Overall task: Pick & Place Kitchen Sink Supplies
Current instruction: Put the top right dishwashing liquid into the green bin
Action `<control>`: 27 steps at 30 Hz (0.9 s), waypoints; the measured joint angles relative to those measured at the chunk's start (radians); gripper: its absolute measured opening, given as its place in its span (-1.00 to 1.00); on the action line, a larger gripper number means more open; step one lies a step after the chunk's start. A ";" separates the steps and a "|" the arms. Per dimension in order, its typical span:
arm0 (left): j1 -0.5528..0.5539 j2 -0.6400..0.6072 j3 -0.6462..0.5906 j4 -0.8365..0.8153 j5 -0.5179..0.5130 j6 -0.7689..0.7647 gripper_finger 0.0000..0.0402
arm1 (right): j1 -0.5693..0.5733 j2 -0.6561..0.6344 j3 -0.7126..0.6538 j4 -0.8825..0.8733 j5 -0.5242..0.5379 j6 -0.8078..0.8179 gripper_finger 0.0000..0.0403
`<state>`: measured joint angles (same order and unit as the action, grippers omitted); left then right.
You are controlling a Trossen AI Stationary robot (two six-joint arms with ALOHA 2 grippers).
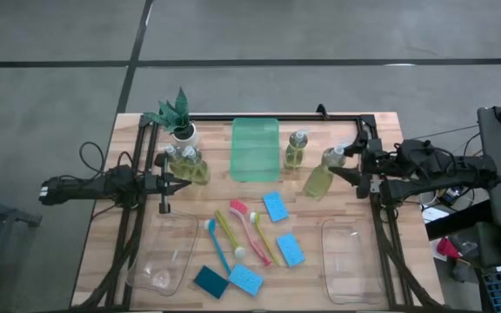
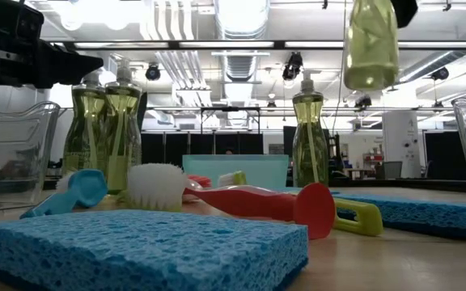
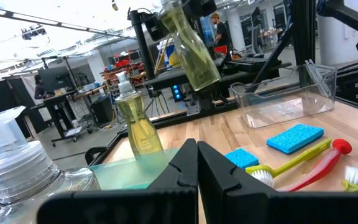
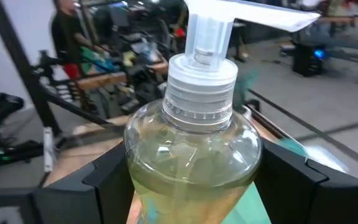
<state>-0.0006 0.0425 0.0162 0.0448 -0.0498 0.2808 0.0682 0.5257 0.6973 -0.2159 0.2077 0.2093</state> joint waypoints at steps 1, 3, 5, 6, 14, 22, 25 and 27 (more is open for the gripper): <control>0.000 0.000 0.000 0.000 0.000 0.000 -1.00 | 0.000 0.011 -0.001 0.038 -0.010 -0.008 0.34; 0.000 0.000 0.000 0.000 0.000 0.000 -1.00 | 0.000 0.036 -0.001 0.133 -0.014 -0.034 0.34; 0.000 0.000 0.000 0.000 0.000 0.000 -1.00 | -0.002 0.057 -0.001 0.227 0.008 -0.070 0.34; 0.000 0.000 0.000 0.000 0.000 0.000 -1.00 | -0.003 0.067 -0.001 0.262 0.038 -0.096 0.34; 0.000 0.000 0.000 0.000 0.003 0.000 -1.00 | -0.048 0.144 -0.001 0.572 0.309 -0.384 0.34; 0.000 0.000 0.000 0.000 0.003 0.000 -1.00 | -0.184 0.255 0.051 0.653 0.311 -0.494 0.34; 0.000 0.000 0.000 0.000 0.003 0.000 -1.00 | -0.245 0.334 0.110 0.649 0.238 -0.492 0.34; 0.000 0.000 0.000 0.000 0.002 0.000 -1.00 | -0.284 0.396 0.166 0.624 0.178 -0.476 0.34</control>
<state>-0.0002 0.0425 0.0162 0.0448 -0.0475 0.2808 -0.2162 0.9219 0.8635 0.4078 0.3856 -0.2672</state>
